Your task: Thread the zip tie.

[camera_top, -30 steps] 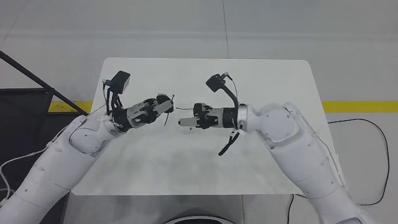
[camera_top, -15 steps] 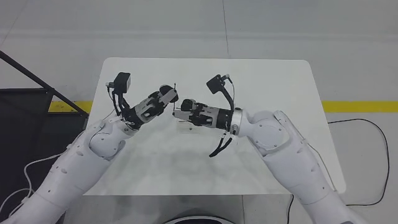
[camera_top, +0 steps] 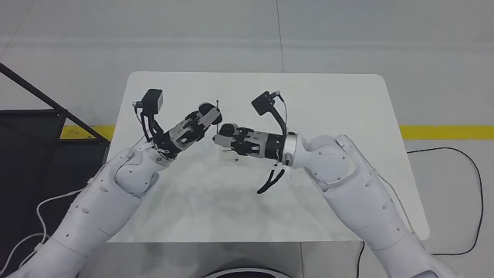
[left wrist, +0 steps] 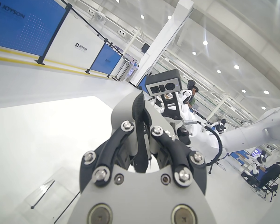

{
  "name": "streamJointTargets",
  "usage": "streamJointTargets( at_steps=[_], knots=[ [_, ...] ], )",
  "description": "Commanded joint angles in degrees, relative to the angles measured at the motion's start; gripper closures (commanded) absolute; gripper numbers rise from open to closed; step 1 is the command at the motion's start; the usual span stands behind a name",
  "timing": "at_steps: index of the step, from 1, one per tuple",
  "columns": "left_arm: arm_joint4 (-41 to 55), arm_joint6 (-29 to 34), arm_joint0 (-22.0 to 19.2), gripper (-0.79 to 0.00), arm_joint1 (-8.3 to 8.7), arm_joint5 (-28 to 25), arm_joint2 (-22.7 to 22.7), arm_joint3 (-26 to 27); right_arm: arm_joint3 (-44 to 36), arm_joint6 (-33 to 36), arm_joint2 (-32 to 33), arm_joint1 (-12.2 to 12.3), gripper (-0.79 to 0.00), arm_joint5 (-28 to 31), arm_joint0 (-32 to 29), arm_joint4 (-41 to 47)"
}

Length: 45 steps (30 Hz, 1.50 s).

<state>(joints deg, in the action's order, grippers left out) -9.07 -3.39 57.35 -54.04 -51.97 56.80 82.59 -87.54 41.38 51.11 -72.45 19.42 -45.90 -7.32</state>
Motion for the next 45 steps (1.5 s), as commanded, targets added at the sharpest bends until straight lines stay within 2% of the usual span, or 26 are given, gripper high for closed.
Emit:
streamJointTargets(
  at_steps=[1,4,9,13,20,21,22,23,29,45],
  knots=[
    [0.17,0.24,0.12,0.0,-0.18,-0.21,0.21,-0.11,0.07,-0.09,0.03,-0.06,-0.188,0.02,0.05,0.05],
    [0.32,0.66,0.3,0.0,-0.48,-0.61,0.58,-0.23,0.18,0.0,0.03,-0.15,-0.111,0.13,0.18,0.11],
    [0.88,1.44,0.65,0.0,-0.92,-1.24,1.23,-0.35,0.21,0.19,-0.02,-0.3,-0.077,0.11,0.35,0.05],
    [1.34,2.22,0.89,0.0,-1.25,-1.5,1.75,-0.46,0.21,0.3,-0.07,-0.41,0.0,0.01,0.43,-0.08],
    [1.77,3.35,1.28,0.0,-1.79,-1.57,2.73,-0.57,-0.08,0.28,0.07,-0.52,0.0,0.14,0.24,-0.43],
    [1.83,3.58,1.34,-0.083,-1.87,-1.62,2.83,-0.55,-0.18,0.29,0.14,-0.51,0.0,0.15,0.16,-0.51],
    [1.91,3.78,1.38,-0.203,-1.94,-1.65,2.96,-0.56,-0.3,0.28,0.22,-0.5,0.0,0.16,0.07,-0.62],
    [1.98,4.02,1.44,-0.212,-2.03,-1.68,3.15,-0.59,-0.47,0.32,0.36,-0.48,0.0,0.16,-0.06,-0.72],
    [2.44,5.26,1.64,-0.243,-2.45,-2.08,3.81,-0.88,-0.9,1.09,0.97,-0.37,0.0,0.49,-0.49,-0.69],
    [6.44,10.56,1.43,-0.222,-3.47,-2.89,4.34,-1.92,-0.59,2.34,1.47,-0.38,0.0,0.91,-0.77,-0.86]
  ],
)
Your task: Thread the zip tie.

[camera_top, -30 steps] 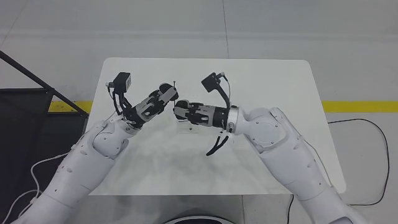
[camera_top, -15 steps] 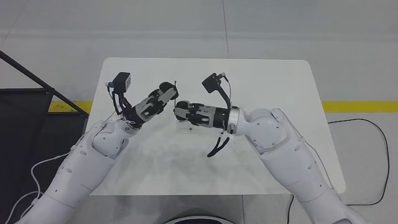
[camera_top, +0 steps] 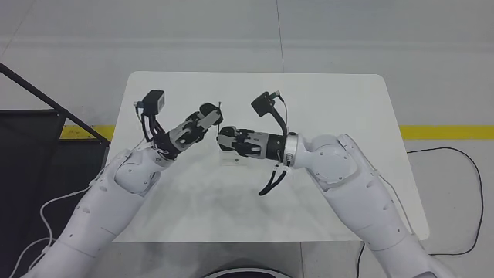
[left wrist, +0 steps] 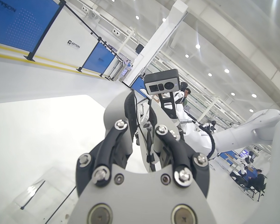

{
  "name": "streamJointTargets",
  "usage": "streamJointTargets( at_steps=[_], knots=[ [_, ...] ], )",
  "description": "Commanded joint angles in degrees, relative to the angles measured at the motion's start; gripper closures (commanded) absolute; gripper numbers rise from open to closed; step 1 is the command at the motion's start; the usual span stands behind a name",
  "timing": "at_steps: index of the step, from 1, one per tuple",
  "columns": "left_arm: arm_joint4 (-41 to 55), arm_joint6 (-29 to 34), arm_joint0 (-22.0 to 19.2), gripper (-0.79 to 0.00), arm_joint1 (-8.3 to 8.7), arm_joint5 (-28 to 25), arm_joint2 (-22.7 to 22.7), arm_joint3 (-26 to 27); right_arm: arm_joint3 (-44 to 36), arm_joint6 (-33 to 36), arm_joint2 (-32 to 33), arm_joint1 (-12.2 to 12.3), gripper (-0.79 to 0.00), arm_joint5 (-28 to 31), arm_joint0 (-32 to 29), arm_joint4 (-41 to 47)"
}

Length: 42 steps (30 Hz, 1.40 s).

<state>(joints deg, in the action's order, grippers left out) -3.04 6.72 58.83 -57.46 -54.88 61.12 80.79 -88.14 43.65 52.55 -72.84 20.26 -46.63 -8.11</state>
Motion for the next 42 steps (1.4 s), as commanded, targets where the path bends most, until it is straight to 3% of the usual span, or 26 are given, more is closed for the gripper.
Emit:
streamJointTargets(
  at_steps=[1,8,17,24,35,42],
  knots=[
    [0.64,0.71,-0.1,-0.225,-0.09,0.0,0.04,-0.17,0.0,0.1,0.04,0.01,0.0,0.15,-0.09,-0.08],
    [2.21,2.38,-0.3,-0.231,-0.51,-0.16,0.52,-0.79,-0.46,0.58,0.05,0.09,0.0,0.94,-0.48,-1.26],
    [3.97,6.34,-0.45,-0.296,-0.81,-0.14,0.83,-1.46,-0.4,0.44,0.39,0.08,0.0,1.01,-0.6,-1.26],
    [6.12,10.37,-1.01,-0.252,-0.92,-0.33,0.68,-2.3,-0.04,0.37,0.39,0.0,0.0,0.7,-0.39,-1.41],
    [6.58,11.69,-1.2,-0.188,-1.44,-0.49,1.18,-2.55,0.47,0.74,0.37,-0.06,0.0,1.07,-0.34,-1.67],
    [6.08,11.81,-1.1,-0.095,-1.77,-0.28,1.48,-2.44,0.54,1.0,0.58,-0.02,0.0,1.11,-0.48,-1.71]
  ],
)
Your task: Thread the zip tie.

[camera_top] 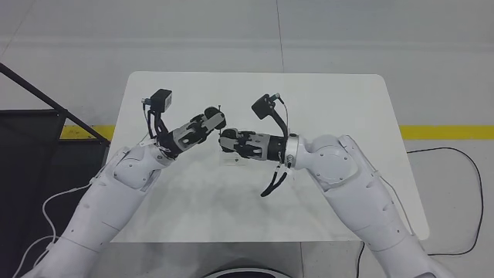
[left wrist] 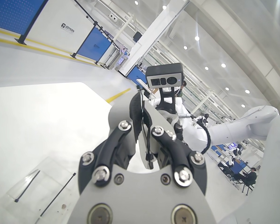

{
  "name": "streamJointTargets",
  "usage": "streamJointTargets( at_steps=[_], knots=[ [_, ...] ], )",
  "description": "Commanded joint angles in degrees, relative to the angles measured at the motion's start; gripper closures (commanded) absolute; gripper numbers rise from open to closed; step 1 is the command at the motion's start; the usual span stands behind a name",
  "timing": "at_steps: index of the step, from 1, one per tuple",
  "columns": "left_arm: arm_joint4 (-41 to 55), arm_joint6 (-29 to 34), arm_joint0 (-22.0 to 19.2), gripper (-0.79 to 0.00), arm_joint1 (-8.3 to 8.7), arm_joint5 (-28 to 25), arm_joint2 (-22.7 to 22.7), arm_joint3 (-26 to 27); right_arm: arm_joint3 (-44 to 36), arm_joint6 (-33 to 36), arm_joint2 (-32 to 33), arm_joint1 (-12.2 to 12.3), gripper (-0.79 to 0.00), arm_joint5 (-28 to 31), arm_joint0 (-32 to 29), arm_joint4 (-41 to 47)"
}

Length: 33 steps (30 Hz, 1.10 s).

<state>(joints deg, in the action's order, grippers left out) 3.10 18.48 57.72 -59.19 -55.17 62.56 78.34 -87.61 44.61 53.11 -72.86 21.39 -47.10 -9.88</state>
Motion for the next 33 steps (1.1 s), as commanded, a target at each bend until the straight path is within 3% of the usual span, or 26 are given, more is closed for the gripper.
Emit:
streamJointTargets(
  at_steps=[1,33],
  knots=[
    [-0.12,0.08,0.02,-0.095,-0.09,0.05,0.12,0.01,0.02,0.08,0.04,0.0,0.0,0.0,-0.01,0.07],
    [-0.06,0.7,0.64,-0.074,-1.36,-0.03,1.78,-0.22,0.56,0.95,-0.38,-0.23,0.0,-0.76,0.47,-0.17]
  ],
)
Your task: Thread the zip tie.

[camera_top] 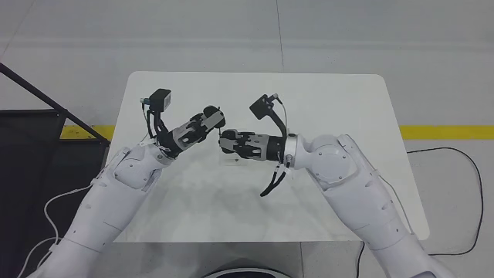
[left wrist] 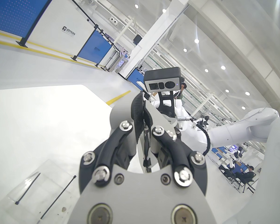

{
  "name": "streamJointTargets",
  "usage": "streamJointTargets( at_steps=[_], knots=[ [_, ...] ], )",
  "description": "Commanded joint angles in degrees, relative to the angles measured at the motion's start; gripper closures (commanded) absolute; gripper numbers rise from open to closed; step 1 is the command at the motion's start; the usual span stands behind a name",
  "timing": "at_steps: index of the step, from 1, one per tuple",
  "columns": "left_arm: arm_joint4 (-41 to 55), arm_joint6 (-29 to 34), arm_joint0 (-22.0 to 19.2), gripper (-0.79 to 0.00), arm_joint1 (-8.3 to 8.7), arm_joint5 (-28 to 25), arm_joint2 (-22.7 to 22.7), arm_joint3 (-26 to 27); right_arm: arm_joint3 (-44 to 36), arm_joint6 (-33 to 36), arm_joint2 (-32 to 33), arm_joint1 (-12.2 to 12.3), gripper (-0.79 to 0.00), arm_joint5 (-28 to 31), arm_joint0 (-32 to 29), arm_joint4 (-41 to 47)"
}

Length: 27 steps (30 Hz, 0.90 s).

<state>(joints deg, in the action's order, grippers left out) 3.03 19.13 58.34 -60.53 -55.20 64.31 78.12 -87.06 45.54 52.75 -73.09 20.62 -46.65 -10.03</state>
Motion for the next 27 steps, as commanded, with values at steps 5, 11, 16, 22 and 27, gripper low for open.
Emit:
streamJointTargets(
  at_steps=[5,11,16,22,27],
  knots=[
    [0.01,0.32,0.06,-0.046,-0.2,0.04,0.25,-0.02,0.11,0.05,-0.05,-0.04,0.0,0.05,0.07,-0.09],
    [0.01,0.59,0.12,0.0,-0.39,0.01,0.49,-0.11,0.22,0.07,-0.02,-0.08,0.0,0.03,0.1,0.13],
    [-0.39,0.35,0.21,0.0,-0.55,-0.09,0.89,-0.22,0.29,0.04,0.15,-0.08,-0.345,-0.16,0.11,0.23],
    [-5.22,-3.15,0.9,0.0,-0.65,-0.77,3.34,0.16,0.15,0.06,2.01,0.37,-0.668,-1.36,-0.91,0.14],
    [-11.77,-7.39,2.77,0.0,-0.57,-1.05,6.77,1.12,0.4,4.25,3.82,1.22,-0.748,-8.51,-1.58,-3.28]
  ],
)
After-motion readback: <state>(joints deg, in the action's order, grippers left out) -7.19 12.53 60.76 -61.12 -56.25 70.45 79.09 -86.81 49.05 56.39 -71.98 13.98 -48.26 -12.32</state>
